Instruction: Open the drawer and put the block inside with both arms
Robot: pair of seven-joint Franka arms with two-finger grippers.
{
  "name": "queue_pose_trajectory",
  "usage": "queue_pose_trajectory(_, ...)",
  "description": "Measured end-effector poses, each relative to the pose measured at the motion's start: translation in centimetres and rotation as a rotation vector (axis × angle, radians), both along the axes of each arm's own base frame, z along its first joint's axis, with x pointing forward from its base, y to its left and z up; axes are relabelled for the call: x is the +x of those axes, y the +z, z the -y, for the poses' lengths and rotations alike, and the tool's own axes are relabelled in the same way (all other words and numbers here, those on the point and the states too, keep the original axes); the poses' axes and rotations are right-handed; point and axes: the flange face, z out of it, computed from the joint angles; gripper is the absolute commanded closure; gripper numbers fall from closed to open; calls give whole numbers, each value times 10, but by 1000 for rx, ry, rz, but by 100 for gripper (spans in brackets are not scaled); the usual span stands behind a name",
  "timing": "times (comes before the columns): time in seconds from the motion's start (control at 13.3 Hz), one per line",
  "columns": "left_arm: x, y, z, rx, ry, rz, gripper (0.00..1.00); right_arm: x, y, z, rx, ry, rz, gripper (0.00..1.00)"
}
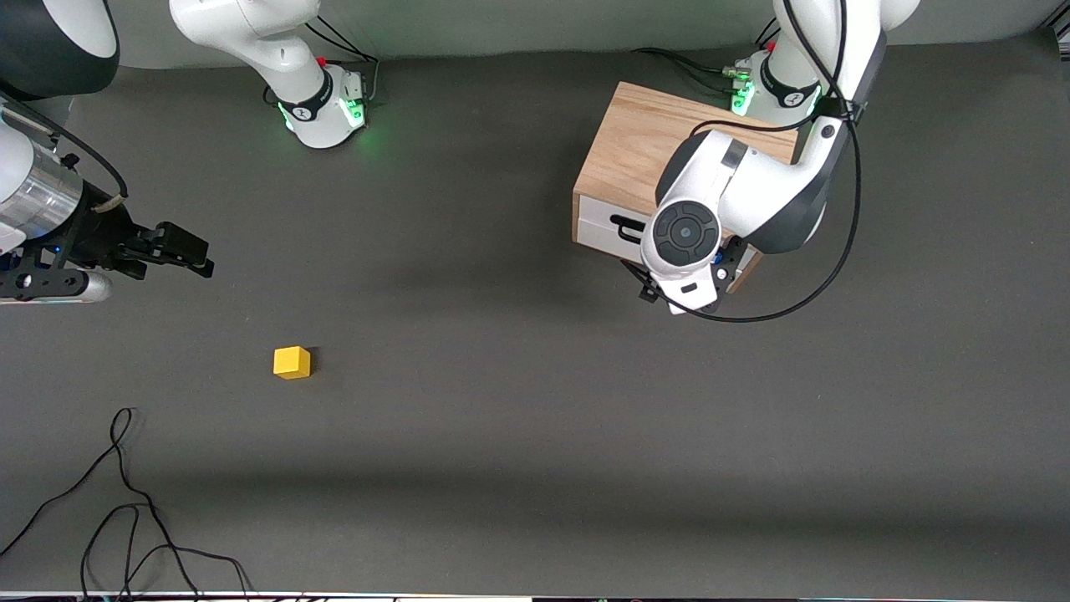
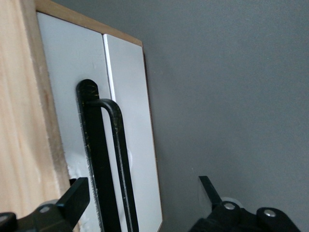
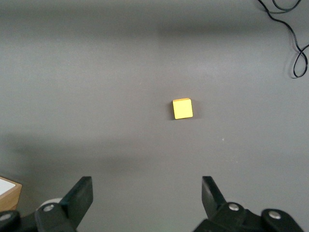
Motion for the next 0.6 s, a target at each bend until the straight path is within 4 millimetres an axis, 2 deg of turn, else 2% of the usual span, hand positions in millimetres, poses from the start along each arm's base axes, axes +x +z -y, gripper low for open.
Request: queue_pose_trajectory(0.6,-8,-23,-3,12,28,6,0,0,0,-1,0,2,0,0)
